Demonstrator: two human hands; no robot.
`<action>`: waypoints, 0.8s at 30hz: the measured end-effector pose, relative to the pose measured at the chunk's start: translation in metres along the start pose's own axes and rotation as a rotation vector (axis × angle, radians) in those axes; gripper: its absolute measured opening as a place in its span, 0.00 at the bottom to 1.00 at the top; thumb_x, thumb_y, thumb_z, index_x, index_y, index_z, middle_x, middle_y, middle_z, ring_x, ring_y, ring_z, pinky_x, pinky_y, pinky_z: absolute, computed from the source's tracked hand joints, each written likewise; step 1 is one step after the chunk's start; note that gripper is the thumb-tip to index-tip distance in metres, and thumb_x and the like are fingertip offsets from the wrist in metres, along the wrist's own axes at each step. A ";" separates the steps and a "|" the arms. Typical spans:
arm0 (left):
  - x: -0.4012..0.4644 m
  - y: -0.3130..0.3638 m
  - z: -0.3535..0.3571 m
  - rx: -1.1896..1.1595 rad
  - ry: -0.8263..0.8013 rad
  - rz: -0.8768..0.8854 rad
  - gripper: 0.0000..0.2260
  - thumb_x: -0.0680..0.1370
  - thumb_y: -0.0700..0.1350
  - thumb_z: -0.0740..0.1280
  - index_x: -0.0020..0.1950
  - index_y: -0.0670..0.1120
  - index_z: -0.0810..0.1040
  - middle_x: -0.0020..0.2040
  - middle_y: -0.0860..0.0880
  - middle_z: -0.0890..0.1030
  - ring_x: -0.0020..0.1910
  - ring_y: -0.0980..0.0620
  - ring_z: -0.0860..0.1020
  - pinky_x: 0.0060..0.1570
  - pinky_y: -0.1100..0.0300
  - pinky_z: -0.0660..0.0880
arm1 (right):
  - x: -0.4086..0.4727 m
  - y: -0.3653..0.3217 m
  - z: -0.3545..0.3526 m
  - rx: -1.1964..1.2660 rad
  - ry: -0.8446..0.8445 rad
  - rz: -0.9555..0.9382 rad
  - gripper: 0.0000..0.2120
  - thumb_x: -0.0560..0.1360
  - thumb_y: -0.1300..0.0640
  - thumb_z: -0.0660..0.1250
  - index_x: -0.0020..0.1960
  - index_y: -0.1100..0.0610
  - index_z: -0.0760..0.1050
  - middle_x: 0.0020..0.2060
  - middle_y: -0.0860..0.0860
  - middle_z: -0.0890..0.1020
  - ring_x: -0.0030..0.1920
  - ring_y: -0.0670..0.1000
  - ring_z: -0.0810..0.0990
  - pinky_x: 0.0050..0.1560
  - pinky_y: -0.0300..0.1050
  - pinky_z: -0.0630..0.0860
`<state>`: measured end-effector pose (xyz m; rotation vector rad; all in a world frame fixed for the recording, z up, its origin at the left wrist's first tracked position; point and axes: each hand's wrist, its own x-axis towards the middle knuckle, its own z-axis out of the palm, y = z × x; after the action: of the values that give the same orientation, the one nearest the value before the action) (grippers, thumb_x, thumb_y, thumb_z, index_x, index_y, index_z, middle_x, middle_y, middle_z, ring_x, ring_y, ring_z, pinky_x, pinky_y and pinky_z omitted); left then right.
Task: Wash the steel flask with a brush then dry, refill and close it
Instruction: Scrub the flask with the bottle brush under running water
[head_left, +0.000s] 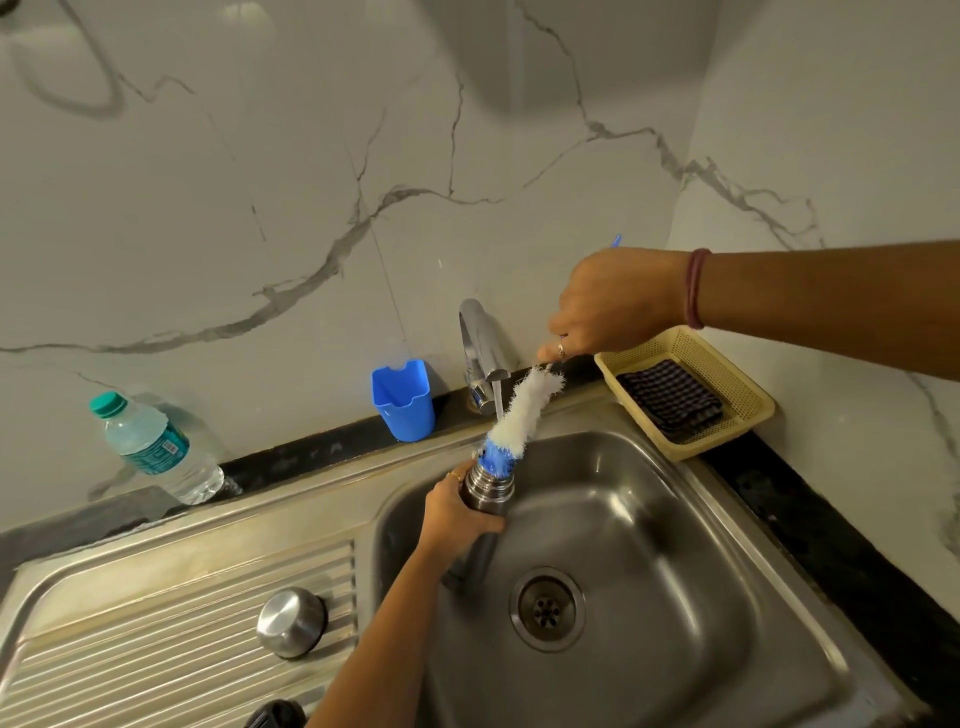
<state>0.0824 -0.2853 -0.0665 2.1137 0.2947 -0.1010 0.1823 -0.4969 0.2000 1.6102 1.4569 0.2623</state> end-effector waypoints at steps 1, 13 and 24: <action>0.000 0.000 0.001 0.000 -0.007 0.006 0.37 0.60 0.38 0.82 0.68 0.49 0.75 0.54 0.55 0.80 0.55 0.55 0.78 0.52 0.65 0.72 | 0.000 0.001 -0.001 -0.001 -0.007 -0.012 0.19 0.82 0.59 0.52 0.71 0.50 0.64 0.38 0.49 0.75 0.33 0.49 0.72 0.29 0.42 0.67; -0.001 0.018 0.005 -0.008 0.044 0.124 0.39 0.62 0.39 0.81 0.71 0.50 0.72 0.55 0.56 0.79 0.55 0.57 0.77 0.48 0.74 0.68 | 0.043 -0.022 0.035 1.228 -0.555 0.316 0.19 0.80 0.45 0.57 0.41 0.53 0.82 0.25 0.45 0.67 0.27 0.45 0.63 0.35 0.39 0.64; -0.004 0.007 0.002 0.005 0.036 0.084 0.40 0.61 0.38 0.81 0.71 0.51 0.71 0.56 0.55 0.79 0.54 0.58 0.77 0.49 0.72 0.72 | 0.034 -0.060 0.012 0.250 0.000 0.189 0.12 0.81 0.58 0.53 0.55 0.55 0.74 0.36 0.51 0.76 0.32 0.52 0.68 0.25 0.41 0.58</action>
<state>0.0806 -0.2912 -0.0617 2.1316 0.2270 -0.0142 0.1596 -0.4804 0.1354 1.9542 1.3805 0.1930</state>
